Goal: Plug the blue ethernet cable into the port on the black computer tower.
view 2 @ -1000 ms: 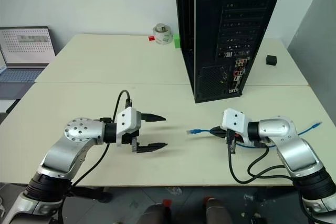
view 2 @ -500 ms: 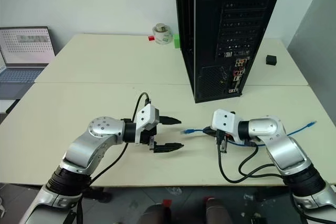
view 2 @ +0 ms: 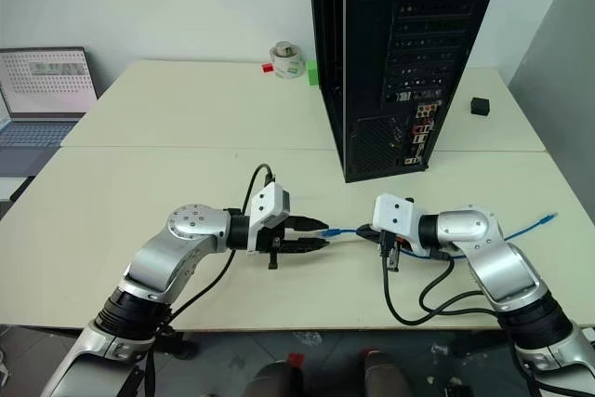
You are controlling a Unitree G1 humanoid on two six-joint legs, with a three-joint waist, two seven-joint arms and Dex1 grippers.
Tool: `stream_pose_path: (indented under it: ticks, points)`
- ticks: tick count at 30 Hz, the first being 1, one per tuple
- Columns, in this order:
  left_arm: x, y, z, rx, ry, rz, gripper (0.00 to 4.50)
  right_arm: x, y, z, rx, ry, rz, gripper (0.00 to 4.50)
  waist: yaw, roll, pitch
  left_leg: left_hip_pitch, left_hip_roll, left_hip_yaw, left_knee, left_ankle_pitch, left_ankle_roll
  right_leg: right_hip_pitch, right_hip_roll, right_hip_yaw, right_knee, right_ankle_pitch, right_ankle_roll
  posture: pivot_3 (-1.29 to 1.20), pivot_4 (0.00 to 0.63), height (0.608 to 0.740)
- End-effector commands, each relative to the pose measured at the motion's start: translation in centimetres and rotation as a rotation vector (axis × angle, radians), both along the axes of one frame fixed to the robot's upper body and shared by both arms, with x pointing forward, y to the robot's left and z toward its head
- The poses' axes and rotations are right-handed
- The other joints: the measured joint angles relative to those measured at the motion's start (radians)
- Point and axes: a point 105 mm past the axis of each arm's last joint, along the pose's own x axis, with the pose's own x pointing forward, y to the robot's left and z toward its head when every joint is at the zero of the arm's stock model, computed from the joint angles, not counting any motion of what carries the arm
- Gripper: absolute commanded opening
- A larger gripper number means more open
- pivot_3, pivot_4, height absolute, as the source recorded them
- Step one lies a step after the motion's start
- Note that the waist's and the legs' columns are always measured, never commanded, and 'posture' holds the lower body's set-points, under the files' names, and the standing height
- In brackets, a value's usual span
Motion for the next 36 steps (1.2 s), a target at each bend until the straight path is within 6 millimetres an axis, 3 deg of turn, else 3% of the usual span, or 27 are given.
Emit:
stream_pose_path:
  ticks: [1,3,8,11,16,21,26,36]
  points:
    - [0.0,-0.4,0.5,-0.001,-0.051,-0.02,0.69,-0.4,0.8,1.1,-0.004,-0.053,0.037,0.0,0.0,0.0,0.0,0.0,0.0,0.0,0.0,0.0,0.0,0.0,0.0,0.0,0.0,0.0,0.0,0.0,0.15,0.74]
    - [0.0,-0.3,0.4,0.005,-0.057,-0.022,0.3,-0.4,0.9,1.1,-0.008,-0.053,0.045,0.0,0.0,0.0,0.0,0.0,0.0,0.0,0.0,0.0,0.0,0.0,0.0,0.0,0.0,0.0,0.0,0.0,0.15,0.74]
    - [-0.1,-0.2,0.0,0.027,-0.083,-0.036,0.3,-0.5,1.0,1.1,-0.01,-0.058,0.058,0.0,0.0,0.0,0.0,0.0,0.0,0.0,0.0,0.0,0.0,0.0,0.0,0.0,0.0,0.0,0.0,0.0,0.15,0.74]
    - [-0.1,-0.1,0.0,0.035,-0.122,-0.049,0.3,-0.7,0.8,1.1,-0.02,-0.056,0.076,0.57,0.0,0.0,0.0,0.0,0.0,0.0,0.0,0.0,0.0,0.0,0.0,0.0,0.0,0.0,0.0,0.0,0.15,0.74]
    - [-0.4,0.2,-0.3,0.057,-0.209,-0.083,0.3,-1.4,-0.9,1.8,-0.035,-0.024,0.088,2.02,0.001,0.0,0.0,0.0,0.0,0.0,0.0,0.0,0.0,0.0,0.0,0.0,0.0,0.0,0.0,0.0,0.15,0.74]
    - [-1.0,0.1,0.2,0.017,-0.325,-0.124,0.3,-2.7,-2.1,3.1,0.06,0.09,0.078,3.2,0.001,0.0,0.0,0.0,0.0,0.0,0.0,0.0,0.0,0.0,0.0,0.0,0.0,0.0,0.0,0.0,0.15,0.74]
    - [-0.4,0.0,0.6,0.016,-0.631,-0.123,0.3,-3.7,-0.9,4.0,0.335,0.354,0.033,3.21,0.0,0.0,0.0,0.0,0.0,0.0,0.0,0.0,0.0,0.0,0.0,0.001,0.0,0.0,0.0,0.0,0.15,0.74]
    - [-1.8,-0.1,1.4,-0.067,-1.001,-0.175,0.3,-2.4,1.0,3.6,0.52,0.521,-0.044,3.21,0.003,0.0,0.0,-0.001,0.0,-0.001,0.0,0.0,0.0,0.0,-0.001,-0.001,0.0,0.0,0.0,0.0,0.15,0.74]
